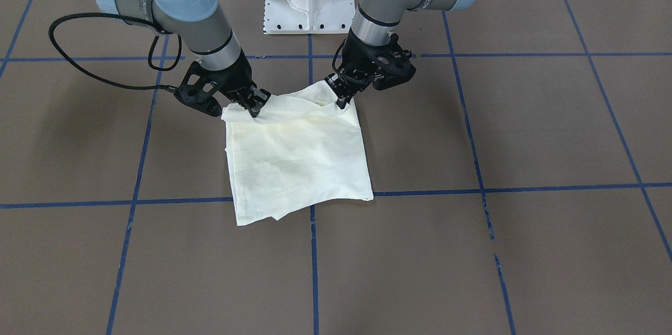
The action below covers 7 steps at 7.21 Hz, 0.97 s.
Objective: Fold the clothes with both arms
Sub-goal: 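Lift the near shirt edge with both grippers and fold it away from the robot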
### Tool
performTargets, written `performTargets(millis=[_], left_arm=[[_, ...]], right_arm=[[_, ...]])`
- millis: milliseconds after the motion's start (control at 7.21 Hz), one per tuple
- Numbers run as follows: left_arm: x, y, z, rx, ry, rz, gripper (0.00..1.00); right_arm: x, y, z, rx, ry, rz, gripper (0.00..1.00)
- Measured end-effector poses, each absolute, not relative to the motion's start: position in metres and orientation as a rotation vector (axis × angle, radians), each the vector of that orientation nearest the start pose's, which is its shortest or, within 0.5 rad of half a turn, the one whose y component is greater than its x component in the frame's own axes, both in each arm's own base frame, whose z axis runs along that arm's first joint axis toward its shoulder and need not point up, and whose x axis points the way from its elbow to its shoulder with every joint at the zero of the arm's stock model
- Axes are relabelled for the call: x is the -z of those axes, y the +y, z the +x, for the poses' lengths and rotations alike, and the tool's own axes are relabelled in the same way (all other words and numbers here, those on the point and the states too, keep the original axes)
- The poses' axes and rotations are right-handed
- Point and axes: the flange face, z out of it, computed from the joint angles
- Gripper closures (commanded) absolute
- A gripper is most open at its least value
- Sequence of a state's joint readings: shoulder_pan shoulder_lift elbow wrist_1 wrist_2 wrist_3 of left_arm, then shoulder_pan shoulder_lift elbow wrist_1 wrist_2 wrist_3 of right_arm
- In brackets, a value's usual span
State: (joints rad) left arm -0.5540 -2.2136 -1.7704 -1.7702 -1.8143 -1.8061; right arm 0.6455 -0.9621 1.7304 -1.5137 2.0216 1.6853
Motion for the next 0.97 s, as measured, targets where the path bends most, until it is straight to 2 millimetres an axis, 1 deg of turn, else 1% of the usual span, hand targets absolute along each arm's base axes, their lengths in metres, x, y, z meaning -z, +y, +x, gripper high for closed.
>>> performTargets(millis=[139,278,416,555,694,833,971], left_arm=[[-0.174,-0.452,0.496,0.603,1.073,-0.042,1.0],[-0.175,-0.472,0.5,0.615,1.071,-0.026,1.0],[-0.182,-0.492,0.506,0.619,1.067,-0.007,1.0],[-0.193,-0.512,0.51,0.62,1.06,0.014,0.36],[-0.2,-0.53,0.511,0.623,1.051,0.034,0.0],[-0.204,-0.554,0.512,0.633,1.033,0.054,0.0],[-0.208,-0.578,0.515,0.636,1.016,0.076,0.0]], right_arm=[[-0.224,-0.497,-0.482,-0.538,-0.891,-0.201,1.0],[-0.229,-0.526,-0.492,-0.557,-0.886,-0.202,1.0],[-0.24,-0.55,-0.5,-0.573,-0.883,-0.202,0.58],[-0.254,-0.569,-0.508,-0.577,-0.874,-0.197,0.01],[-0.265,-0.582,-0.513,-0.562,-0.866,-0.186,0.0],[-0.269,-0.593,-0.512,-0.54,-0.863,-0.167,0.0],[-0.265,-0.604,-0.506,-0.523,-0.869,-0.147,0.0]])
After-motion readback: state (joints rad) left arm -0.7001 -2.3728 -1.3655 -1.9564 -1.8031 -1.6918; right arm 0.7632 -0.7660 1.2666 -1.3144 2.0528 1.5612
